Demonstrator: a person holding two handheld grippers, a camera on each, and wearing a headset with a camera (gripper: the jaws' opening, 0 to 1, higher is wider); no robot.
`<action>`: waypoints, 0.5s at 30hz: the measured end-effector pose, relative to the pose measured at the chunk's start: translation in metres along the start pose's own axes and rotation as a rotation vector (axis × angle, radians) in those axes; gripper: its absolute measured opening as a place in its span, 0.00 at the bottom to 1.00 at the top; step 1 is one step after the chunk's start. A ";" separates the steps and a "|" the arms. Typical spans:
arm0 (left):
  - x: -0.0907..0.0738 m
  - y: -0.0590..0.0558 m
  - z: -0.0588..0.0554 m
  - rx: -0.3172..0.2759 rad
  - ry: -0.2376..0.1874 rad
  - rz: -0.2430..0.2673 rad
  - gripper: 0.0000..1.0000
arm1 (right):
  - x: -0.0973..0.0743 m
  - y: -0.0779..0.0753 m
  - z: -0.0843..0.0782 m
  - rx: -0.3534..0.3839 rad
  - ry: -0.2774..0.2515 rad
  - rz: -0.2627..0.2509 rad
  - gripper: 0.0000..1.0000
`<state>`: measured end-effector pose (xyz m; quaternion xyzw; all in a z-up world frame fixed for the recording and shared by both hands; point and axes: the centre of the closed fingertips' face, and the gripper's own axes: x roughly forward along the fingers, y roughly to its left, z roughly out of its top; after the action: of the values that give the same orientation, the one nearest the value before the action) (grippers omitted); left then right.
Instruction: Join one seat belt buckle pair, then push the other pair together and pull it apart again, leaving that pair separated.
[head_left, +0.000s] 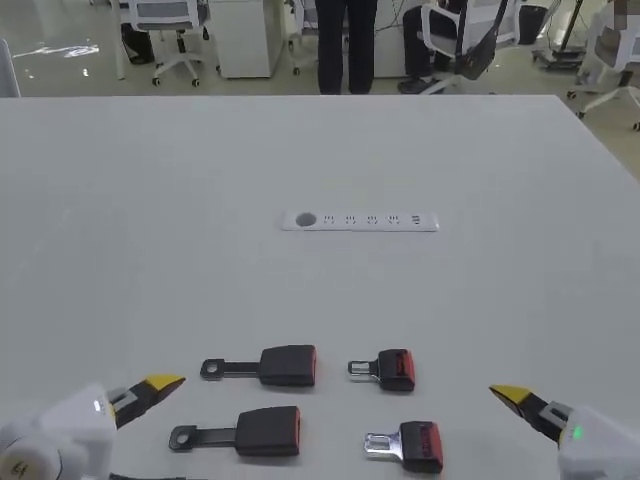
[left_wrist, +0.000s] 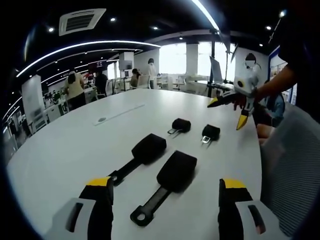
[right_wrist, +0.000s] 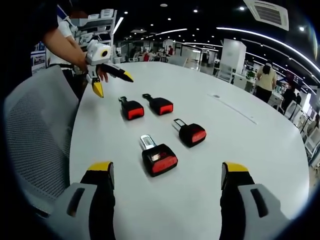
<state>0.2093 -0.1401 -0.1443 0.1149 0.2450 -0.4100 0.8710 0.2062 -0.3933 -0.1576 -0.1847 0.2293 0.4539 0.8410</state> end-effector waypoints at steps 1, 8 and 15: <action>0.002 -0.001 0.000 0.003 0.008 -0.009 0.87 | 0.001 0.001 0.001 -0.007 0.005 0.005 0.85; 0.010 -0.006 -0.002 0.043 0.057 -0.058 0.76 | 0.005 0.000 0.001 -0.046 0.019 0.029 0.76; 0.019 -0.009 -0.002 0.092 0.101 -0.095 0.70 | 0.010 0.001 -0.002 -0.079 0.034 0.060 0.67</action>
<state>0.2125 -0.1574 -0.1561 0.1637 0.2748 -0.4553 0.8309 0.2098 -0.3870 -0.1645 -0.2184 0.2307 0.4843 0.8152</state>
